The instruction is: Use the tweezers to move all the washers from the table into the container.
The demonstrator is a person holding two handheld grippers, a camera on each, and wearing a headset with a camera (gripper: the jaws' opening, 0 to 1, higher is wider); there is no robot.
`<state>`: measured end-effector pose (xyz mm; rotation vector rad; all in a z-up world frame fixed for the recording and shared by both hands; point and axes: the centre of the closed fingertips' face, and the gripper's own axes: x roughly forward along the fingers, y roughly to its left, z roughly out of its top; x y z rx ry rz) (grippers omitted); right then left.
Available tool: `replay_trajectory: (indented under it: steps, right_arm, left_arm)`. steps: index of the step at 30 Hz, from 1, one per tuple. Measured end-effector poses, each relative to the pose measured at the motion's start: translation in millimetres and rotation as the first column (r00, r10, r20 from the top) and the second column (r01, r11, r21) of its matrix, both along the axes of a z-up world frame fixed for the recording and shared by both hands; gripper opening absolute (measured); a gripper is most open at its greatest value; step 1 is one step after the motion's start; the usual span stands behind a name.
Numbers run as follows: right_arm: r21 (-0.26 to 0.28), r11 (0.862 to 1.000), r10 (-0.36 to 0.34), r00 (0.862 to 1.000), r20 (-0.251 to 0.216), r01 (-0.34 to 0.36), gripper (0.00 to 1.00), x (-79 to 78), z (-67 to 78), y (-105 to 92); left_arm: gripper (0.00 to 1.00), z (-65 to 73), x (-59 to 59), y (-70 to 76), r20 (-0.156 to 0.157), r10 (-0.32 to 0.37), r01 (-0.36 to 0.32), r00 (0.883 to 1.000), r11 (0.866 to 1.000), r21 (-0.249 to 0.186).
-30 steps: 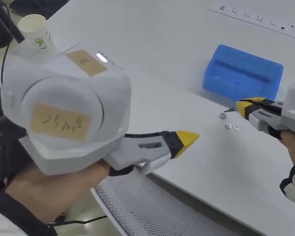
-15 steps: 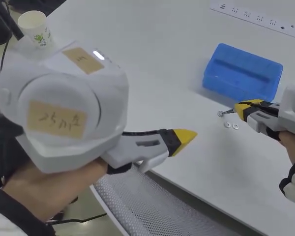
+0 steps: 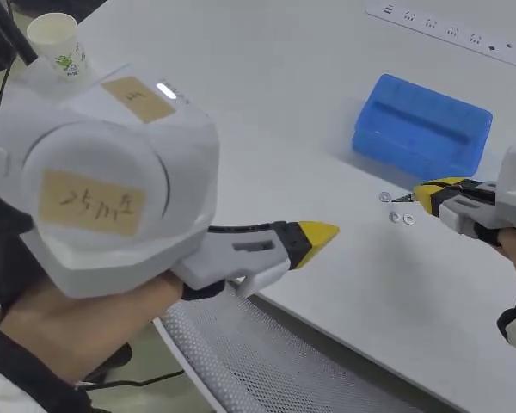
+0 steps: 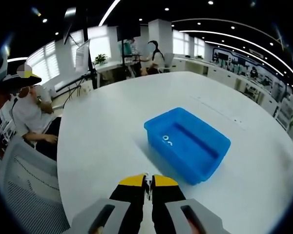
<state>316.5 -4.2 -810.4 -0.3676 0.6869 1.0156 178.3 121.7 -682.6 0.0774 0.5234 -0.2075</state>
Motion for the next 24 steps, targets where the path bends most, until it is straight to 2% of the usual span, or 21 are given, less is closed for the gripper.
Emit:
replay_trajectory:
  steps: [4,8,15,24]
  right_arm:
    - [-0.071,0.997,0.025,1.000,-0.003,-0.025,0.01,-3.2,-3.8,-11.2]
    - [-0.107,0.994,0.037,0.999,-0.006,-0.037,0.01,-4.5,-9.0,-14.6]
    - [-0.059,0.998,0.011,1.000,-0.002,-0.011,0.01,6.3,-4.8,-0.8]
    - [-0.003,1.000,0.002,0.997,0.081,-0.001,0.01,10.3,-3.7,11.6]
  left_arm:
    - [0.94,-0.6,-0.4,-0.6,-0.002,-0.001,0.001,1.000,1.000,-0.003]
    - [0.94,-0.6,0.3,-1.8,-0.002,-0.005,0.005,1.000,1.000,-0.001]
    - [0.94,-0.4,1.5,-4.1,-0.003,-0.010,0.010,1.000,1.000,0.002]
    - [0.94,-1.9,1.7,-4.0,-0.008,-0.009,0.009,1.000,1.000,0.002]
